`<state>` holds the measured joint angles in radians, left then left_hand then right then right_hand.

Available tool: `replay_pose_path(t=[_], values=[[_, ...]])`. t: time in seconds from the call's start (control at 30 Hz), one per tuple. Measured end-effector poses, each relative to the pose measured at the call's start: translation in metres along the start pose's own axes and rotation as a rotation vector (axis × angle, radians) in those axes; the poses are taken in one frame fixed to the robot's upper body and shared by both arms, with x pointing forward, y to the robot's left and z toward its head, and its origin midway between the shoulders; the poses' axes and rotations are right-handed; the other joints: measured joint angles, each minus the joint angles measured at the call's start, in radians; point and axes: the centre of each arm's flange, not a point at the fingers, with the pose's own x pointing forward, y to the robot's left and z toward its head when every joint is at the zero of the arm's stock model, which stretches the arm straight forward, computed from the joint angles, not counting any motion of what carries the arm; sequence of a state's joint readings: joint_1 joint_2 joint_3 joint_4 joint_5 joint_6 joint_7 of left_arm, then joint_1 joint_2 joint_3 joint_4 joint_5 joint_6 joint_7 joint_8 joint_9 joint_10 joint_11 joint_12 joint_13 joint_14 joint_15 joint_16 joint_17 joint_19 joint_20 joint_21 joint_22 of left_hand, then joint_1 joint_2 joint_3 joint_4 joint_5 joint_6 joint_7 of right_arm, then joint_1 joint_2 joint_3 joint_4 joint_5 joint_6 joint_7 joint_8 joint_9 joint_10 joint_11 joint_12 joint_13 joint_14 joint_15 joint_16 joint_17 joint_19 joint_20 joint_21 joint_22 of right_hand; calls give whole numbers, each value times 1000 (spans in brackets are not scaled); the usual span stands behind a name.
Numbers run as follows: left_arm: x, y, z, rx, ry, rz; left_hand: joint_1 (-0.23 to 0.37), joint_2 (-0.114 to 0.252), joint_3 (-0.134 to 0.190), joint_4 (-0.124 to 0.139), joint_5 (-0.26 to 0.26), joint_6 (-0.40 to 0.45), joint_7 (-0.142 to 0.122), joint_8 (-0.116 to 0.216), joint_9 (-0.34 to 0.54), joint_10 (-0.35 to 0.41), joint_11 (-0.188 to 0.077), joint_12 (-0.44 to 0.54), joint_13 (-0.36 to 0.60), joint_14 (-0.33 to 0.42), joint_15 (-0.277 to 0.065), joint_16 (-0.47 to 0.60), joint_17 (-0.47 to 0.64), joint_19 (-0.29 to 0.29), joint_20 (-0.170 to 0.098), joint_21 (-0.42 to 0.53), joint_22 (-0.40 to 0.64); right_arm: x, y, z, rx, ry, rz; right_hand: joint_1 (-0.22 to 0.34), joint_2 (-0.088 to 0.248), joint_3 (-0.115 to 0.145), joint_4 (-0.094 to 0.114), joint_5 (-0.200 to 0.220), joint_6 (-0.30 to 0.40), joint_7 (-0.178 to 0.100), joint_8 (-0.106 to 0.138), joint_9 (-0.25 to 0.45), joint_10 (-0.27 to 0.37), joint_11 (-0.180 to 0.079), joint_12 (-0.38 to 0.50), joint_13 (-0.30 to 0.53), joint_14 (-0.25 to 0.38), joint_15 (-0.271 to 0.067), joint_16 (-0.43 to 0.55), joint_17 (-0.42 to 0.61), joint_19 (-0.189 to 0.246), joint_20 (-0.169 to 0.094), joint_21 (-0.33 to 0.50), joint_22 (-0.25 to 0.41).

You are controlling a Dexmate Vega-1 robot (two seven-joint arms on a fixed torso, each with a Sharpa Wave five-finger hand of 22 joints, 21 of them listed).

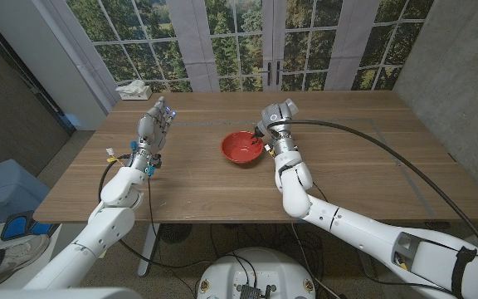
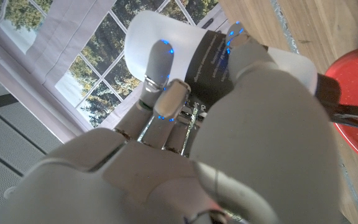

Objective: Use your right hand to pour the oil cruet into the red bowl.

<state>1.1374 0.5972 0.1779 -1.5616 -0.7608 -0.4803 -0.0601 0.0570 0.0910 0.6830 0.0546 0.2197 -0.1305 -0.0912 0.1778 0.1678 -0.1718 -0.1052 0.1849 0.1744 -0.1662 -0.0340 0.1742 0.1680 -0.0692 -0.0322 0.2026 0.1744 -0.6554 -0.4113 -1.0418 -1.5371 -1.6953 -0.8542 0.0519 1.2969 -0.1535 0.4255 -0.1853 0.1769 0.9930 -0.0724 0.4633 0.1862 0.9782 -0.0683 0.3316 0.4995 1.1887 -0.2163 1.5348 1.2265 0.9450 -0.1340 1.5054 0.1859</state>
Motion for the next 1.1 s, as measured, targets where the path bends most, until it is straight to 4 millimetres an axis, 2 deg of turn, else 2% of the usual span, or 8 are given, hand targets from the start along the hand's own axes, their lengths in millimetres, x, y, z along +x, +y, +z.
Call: replay_pose_path(t=[0.4, 0.5, 0.67, 0.87, 0.9, 0.97, 1.07, 1.1], values=[[2, 0, -1, -1, 7, 0, 0, 0, 0, -8, 0, 0, 0, 0, 0, 0, 0, 0, 0, 0, 0, 0, -5, 0, 0, 0, 0, 3, -4, -2, 41, -19, 14, 16, -16, -15, 15, 9, 22, 10, -13, -3, 14, 11, -4, 0, 12, -1, -8, -5, 0, 0, -12, -5], [4, 0, -1, -1, 5, -1, 0, 0, -1, -10, 0, 0, 0, 0, 0, 0, 0, 0, 0, 0, 0, 0, -5, 0, 0, 0, 0, 4, -4, -4, 54, -18, -1, 16, -16, -25, 25, 9, 36, 24, -33, -3, 30, 27, -6, 0, 24, -1, -14, -5, 0, 0, -15, -5], [5, -1, -1, -2, 8, -3, 0, 0, -3, -11, 0, 0, 0, 0, 0, 0, 0, 0, 0, 0, 0, 0, -5, 4, -4, 0, 0, 4, -4, -5, 64, -13, -13, 11, -11, -33, 33, 9, 40, 28, -65, 1, 30, 27, -8, 0, 30, 2, -32, -5, 0, 0, -30, -4], [6, -1, -2, -2, 11, -5, 0, 0, -5, -13, 0, 0, 0, 0, 0, 0, 0, 0, 0, 0, 0, 0, -5, 4, -4, 0, 0, 3, -7, -7, 81, -7, -55, 6, -6, -43, 43, 21, 28, 16, -67, 2, 29, 26, -6, 0, 11, -2, -53, -2, -37, 7, -40, -2], [7, -1, -2, -2, 11, -6, 0, 0, -7, -15, 0, 0, 0, 0, 0, 0, 0, 0, 0, 0, 0, 0, -5, 4, -4, 0, 0, 2, -7, -8, 83, -5, -59, 6, -6, -43, 43, 29, 11, -1, -70, 67, 16, 13, -5, 0, -2, 0, -53, 0, -39, 10, -46, -2], [7, -1, -2, -2, 11, -6, 0, 0, -7, -15, 0, 0, 0, 0, 0, 0, 0, 0, 0, 0, 0, 0, -5, 4, -4, 0, 0, 2, -7, -8, 84, -4, -63, -7, 7, -41, 41, 46, -27, -39, -88, 125, -14, -16, -3, 0, -13, 1, -57, 3, -49, 13, -49, -2], [7, -1, -2, -2, 12, -6, 0, 0, -7, -15, 0, 0, 0, 0, 0, 0, 0, 0, 0, 0, 0, 0, -5, 4, -4, 0, 0, 2, -6, -9, 84, 1, -74, -68, 68, -31, 31, 65, -111, -75, -133, 136, -61, -63, -48, 1, -41, 1, -60, 3, -60, 16, -42, -2], [7, -1, -2, -2, 12, -6, 0, 0, -7, -15, 0, 2, -2, 0, 0, 0, 0, 0, 0, 0, 0, 0, -5, 4, -4, 0, 0, 1, -6, -10, 82, 3, -76, -84, 84, -28, 28, 68, -137, -80, -146, 134, -77, -79, -71, 45, -48, 1, -60, 3, -63, 19, -38, -2]])
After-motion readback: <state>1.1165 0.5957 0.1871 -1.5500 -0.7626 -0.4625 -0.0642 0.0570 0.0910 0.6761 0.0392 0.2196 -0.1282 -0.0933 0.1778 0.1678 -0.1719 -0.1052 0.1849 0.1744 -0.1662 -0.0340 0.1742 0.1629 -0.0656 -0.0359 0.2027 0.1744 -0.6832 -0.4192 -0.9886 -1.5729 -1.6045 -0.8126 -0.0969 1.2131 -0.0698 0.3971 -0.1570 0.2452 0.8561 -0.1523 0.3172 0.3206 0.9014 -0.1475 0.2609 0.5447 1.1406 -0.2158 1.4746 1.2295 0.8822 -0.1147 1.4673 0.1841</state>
